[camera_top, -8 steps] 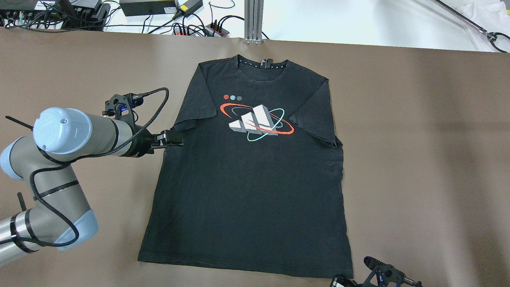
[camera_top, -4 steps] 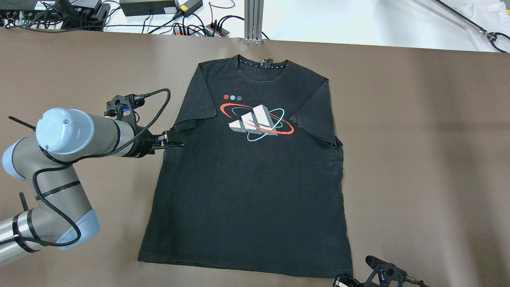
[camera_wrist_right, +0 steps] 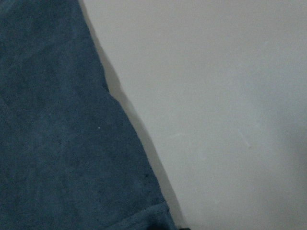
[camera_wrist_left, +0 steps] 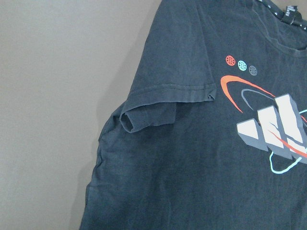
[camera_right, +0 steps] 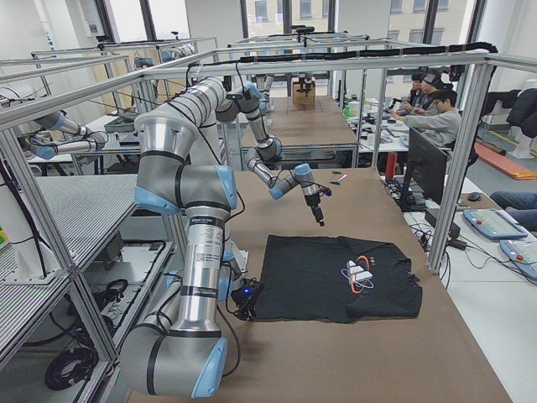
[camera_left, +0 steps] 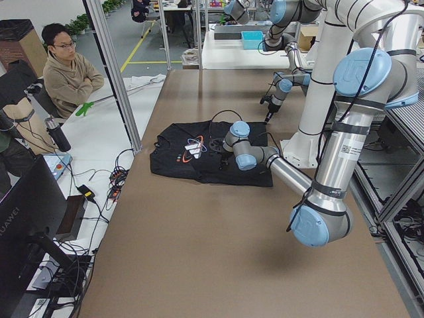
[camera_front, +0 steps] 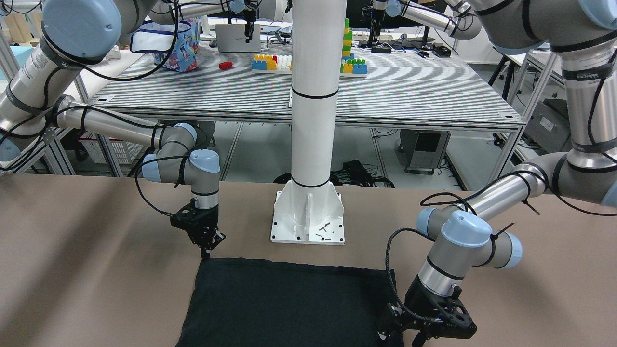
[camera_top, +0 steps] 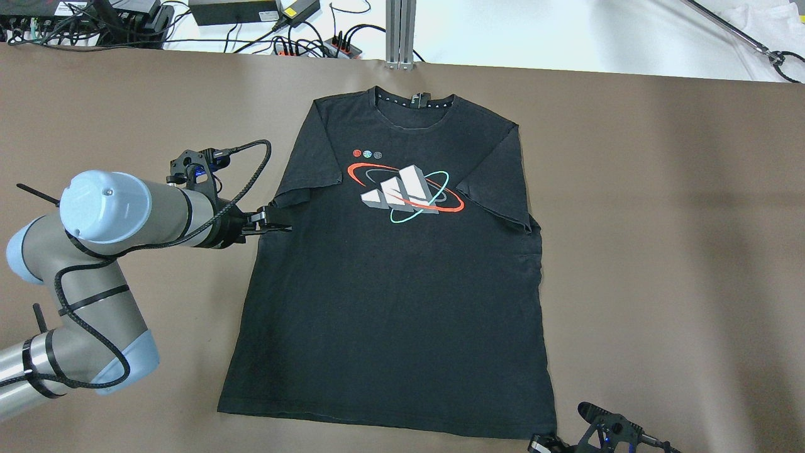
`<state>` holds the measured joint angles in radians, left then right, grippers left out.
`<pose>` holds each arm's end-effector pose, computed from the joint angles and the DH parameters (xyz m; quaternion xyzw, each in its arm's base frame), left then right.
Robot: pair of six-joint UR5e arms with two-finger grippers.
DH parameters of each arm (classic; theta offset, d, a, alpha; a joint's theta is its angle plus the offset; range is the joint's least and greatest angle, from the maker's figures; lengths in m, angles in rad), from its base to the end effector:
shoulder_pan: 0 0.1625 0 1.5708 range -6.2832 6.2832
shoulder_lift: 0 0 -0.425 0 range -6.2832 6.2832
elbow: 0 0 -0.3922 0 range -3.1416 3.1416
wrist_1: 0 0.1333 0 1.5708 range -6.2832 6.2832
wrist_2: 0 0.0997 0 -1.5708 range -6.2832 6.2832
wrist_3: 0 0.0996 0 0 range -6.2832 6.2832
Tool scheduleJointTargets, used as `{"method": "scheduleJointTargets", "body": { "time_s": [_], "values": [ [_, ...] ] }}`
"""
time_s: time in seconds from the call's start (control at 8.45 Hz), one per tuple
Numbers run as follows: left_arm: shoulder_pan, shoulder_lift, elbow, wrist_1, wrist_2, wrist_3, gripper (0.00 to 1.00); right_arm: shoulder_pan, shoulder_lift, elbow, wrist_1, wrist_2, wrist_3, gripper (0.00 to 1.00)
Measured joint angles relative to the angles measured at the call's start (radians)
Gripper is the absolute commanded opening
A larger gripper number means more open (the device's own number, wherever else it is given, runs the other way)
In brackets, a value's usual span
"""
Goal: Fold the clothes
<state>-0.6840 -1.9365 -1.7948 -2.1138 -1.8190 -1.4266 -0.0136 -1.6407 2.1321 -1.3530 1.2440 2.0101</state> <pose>0.4022 -0.4683 0.2920 0.1186 0.5295 -0.1593 0.8248 -0.4554 -0.1591 0.4081 0.0717 -0.3681 0.2507 0.8925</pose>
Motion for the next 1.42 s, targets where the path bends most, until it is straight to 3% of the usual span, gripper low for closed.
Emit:
{"method": "scheduleJointTargets", "body": {
  "time_s": [0.35,0.59,0.83,1.06,1.42],
  "values": [
    [0.011,0.012,-0.004,0.000,0.019,-0.001,1.00,0.002,0.000,0.006,0.001,-0.001,-0.014,0.00],
    [0.029,0.116,-0.079,-0.004,0.048,-0.035,0.96,0.001,0.000,0.040,-0.001,-0.005,-0.016,0.00],
    [0.171,0.287,-0.227,-0.005,0.202,-0.153,0.67,-0.001,0.001,0.069,-0.003,-0.005,-0.016,0.00],
    [0.425,0.369,-0.280,-0.004,0.457,-0.322,0.45,-0.002,0.001,0.077,-0.002,-0.002,-0.016,0.00],
    [0.640,0.417,-0.287,-0.002,0.638,-0.444,0.41,-0.003,0.001,0.078,0.000,0.000,-0.016,0.00]
  ]
}}
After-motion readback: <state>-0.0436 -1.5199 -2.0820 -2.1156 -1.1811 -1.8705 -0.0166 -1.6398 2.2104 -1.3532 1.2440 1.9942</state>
